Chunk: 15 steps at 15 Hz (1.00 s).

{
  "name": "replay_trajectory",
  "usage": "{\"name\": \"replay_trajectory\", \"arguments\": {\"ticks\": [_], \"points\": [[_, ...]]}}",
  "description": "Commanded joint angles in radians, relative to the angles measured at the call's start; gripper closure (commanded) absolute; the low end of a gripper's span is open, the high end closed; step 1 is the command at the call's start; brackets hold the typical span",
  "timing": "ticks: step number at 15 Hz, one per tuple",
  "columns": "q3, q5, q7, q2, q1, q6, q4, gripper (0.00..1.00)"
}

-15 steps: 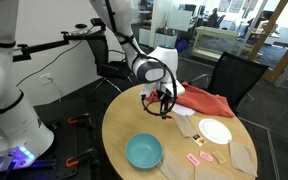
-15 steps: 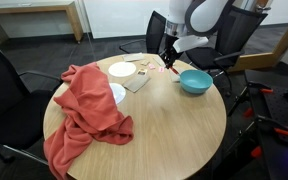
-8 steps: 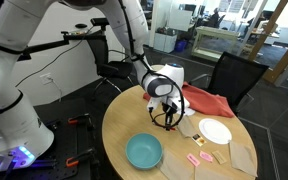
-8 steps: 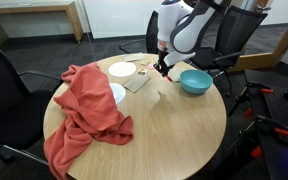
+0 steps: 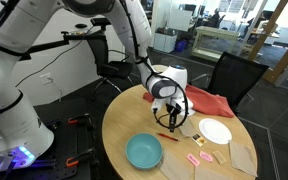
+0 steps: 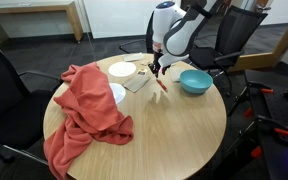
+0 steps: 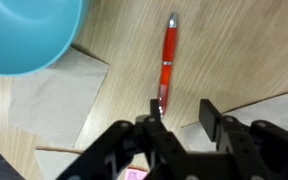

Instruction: Pick the marker from the bowl and put it on the table

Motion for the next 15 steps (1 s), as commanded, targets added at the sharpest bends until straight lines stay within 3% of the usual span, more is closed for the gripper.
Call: {"name": "replay_trajectory", "arguments": {"ticks": [1,4,5,12,13,15], "points": [[0.005,0.019,0.009,-0.014,0.007,-0.013,0.002,0.24],[0.017,0.023,0.002,-0.032,0.008,-0.008,-0.021,0.02],[0.018,0.022,0.001,-0.035,0.009,-0.004,-0.026,0.0],[0.018,0.023,-0.003,-0.067,0.012,0.017,-0.067,0.0],[0.01,0.01,-0.005,-0.015,0.011,0.0,-0.01,0.0],[0.01,0.01,-0.005,-0.022,0.011,0.0,-0.016,0.0]]}}
